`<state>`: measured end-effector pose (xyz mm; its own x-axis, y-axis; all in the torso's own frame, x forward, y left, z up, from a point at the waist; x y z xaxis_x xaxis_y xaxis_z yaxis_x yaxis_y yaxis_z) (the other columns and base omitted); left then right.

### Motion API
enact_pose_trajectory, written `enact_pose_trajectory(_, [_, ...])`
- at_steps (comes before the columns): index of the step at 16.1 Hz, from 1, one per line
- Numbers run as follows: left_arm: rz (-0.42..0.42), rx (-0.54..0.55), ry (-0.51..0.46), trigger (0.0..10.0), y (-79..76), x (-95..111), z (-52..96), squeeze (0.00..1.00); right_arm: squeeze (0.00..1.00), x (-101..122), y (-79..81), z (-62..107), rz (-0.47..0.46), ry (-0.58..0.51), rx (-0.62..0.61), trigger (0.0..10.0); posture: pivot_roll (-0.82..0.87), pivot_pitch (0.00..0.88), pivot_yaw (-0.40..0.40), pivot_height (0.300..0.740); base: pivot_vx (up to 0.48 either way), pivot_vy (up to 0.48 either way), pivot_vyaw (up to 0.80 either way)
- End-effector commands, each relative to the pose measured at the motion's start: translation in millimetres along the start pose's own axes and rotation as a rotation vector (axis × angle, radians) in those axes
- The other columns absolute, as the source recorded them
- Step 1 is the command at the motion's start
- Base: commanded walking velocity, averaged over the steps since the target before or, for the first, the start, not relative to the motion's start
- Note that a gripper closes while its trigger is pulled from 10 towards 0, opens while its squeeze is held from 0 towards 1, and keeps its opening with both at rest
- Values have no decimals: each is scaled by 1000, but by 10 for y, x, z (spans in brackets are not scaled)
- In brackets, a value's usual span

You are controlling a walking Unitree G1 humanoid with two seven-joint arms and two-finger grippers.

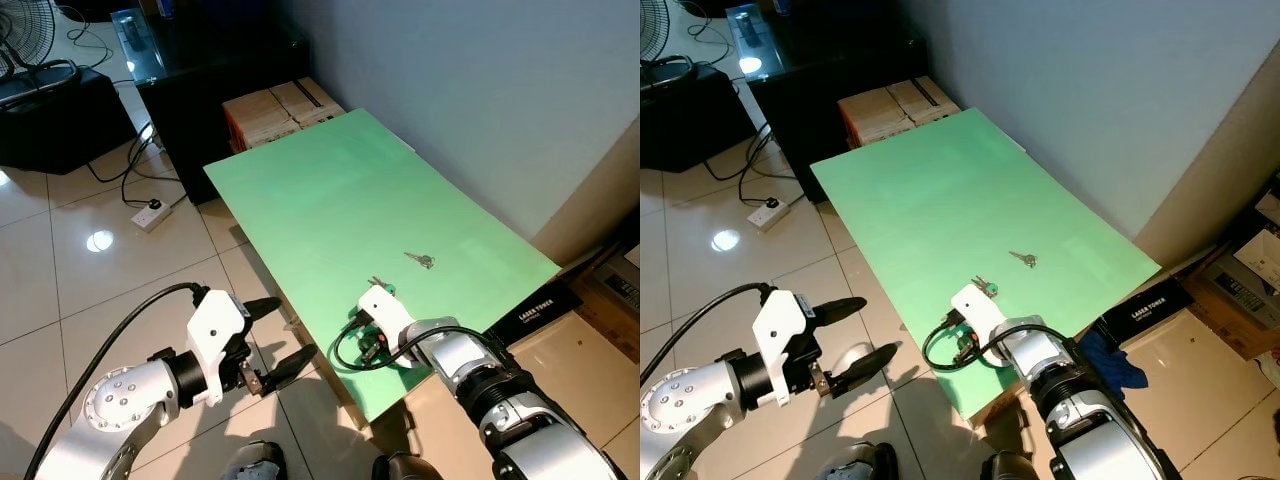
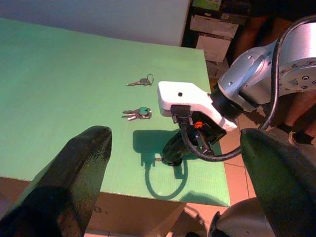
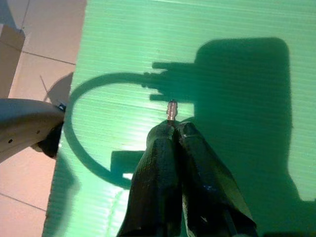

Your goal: Hang keys on a hook

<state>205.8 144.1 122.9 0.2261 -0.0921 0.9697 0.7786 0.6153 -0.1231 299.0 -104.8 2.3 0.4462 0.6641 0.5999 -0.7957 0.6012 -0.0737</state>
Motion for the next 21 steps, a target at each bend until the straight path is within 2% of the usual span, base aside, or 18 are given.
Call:
enact_pose_trajectory(1, [0,-15,13,10000,-19,-22,-7,0,0,-76,-58,34,-44,-5,-37,0,51,139,36,740,0,0,0])
enact_pose_trajectory(2, [-1,-14,12,10000,-21,-17,-8,0,0,-26,-160,95,-82,-58,-91,0,51,138,36,740,0,0,0])
enact_pose_trajectory(3, [-2,-14,12,10000,-22,-15,-8,0,0,-10,-196,118,-95,-77,-110,0,51,138,36,740,0,0,0])
enact_pose_trajectory(4, [-1,-14,12,10000,-25,-12,-7,0,0,33,-321,207,-150,-146,-168,0,49,140,37,740,0,0,0])
enact_pose_trajectory(7, [0,-16,12,10000,-28,-13,-4,0,0,103,-460,368,-238,-271,-193,0,47,141,40,740,0,0,0])
enact_pose_trajectory(9, [-1,-15,14,10000,-17,-22,9,0,0,189,-517,487,-281,-374,-228,0,47,142,44,740,0,0,0])
enact_pose_trajectory(11, [-1,-15,17,10000,-11,-28,14,0,0,179,-490,486,-266,-373,-228,0,46,144,47,740,0,0,0])
enact_pose_trajectory(12, [-3,-17,22,10000,-8,-34,16,0,0,149,-436,464,-226,-346,-209,0,49,145,47,740,0,0,0])
enact_pose_trajectory(13, [-5,-17,25,10000,-1,-37,24,0,0,123,-359,452,-197,-320,-161,10000,50,145,49,740,0,0,0])
enact_pose_trajectory(14, [-7,-16,27,10000,7,-37,29,0,1000,127,-323,466,-195,-315,-129,10000,50,147,51,740,0,0,0])
enact_pose_trajectory(17, [-7,-22,33,10000,24,-41,28,0,1000,76,-257,486,-201,-256,-37,10000,42,146,64,740,0,0,0])
enact_pose_trajectory(19, [-11,-42,46,10000,66,-35,18,0,1000,44,-245,423,-142,-158,15,10000,38,154,80,740,0,0,0])
enact_pose_trajectory(21, [-22,-49,53,10000,97,-25,-2,0,1000,58,-239,410,-127,-130,35,10000,36,158,82,740,0,0,0])
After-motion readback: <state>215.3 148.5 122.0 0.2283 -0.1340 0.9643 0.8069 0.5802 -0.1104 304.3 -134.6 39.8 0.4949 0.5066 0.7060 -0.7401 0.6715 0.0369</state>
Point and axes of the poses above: a point about 5 cm out from each wrist's last joint towards the gripper, its own z axis pointing back from the gripper into the wrist, its own x axis along the axis of the wrist's last joint, y = z × x, the point moved 1 cm from there along -z, pointing out of the wrist towards the gripper, and after that the axes turned 8 degrees about z, right-handed, at the moved point
